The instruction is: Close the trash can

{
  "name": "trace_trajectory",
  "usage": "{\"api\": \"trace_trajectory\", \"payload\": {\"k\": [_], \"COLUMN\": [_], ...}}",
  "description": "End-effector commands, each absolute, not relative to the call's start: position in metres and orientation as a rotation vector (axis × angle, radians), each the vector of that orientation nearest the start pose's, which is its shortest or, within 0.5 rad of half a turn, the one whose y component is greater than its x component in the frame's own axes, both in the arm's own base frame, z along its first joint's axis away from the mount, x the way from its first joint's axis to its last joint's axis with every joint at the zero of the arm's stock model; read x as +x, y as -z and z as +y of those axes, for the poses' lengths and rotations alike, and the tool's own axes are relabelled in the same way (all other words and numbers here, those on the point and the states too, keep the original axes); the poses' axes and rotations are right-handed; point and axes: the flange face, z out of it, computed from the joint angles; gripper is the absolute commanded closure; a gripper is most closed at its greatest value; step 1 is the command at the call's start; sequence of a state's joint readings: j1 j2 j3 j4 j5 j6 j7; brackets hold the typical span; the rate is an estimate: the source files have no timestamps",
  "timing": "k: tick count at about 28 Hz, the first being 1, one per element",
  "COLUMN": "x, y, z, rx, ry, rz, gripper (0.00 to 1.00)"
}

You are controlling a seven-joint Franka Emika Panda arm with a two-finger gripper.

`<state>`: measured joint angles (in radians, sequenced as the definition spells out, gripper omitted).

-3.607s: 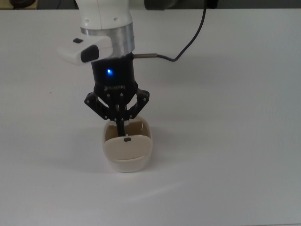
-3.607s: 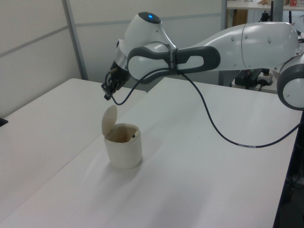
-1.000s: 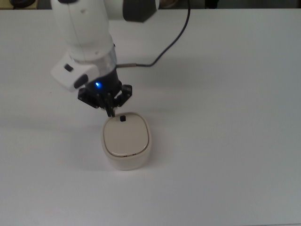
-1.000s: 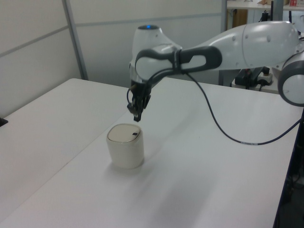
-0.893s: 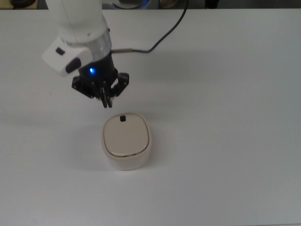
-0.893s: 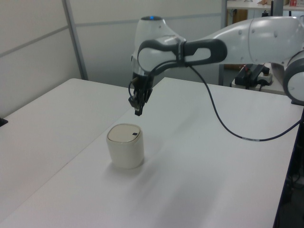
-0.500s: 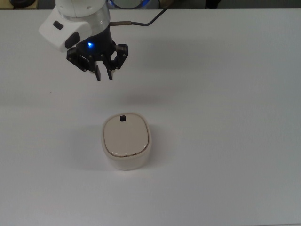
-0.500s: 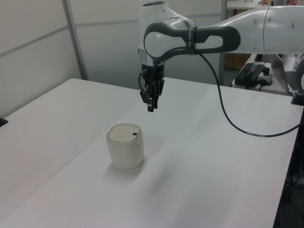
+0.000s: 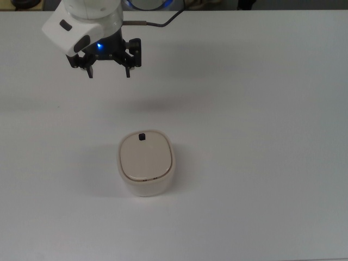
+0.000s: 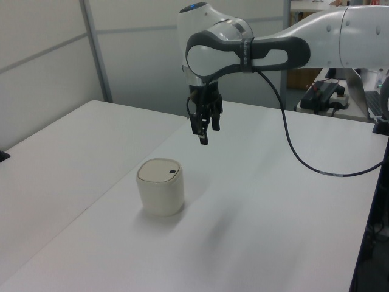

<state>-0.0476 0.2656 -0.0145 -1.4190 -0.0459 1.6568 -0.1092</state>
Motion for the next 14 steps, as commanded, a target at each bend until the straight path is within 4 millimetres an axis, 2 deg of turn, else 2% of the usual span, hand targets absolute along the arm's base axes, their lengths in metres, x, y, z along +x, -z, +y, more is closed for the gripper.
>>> {"api": "trace_trajectory", "payload": {"k": [1,14], "x": [0.6292,0.6302], "y": [-0.5476,-0.5408], "z": [-0.0402,-0.0364], "rx": [-3.201,-3.186], "ry": [-0.079,-0.097], "rz": [-0.091,-0.101], "gripper": [0.0,0.0]}}
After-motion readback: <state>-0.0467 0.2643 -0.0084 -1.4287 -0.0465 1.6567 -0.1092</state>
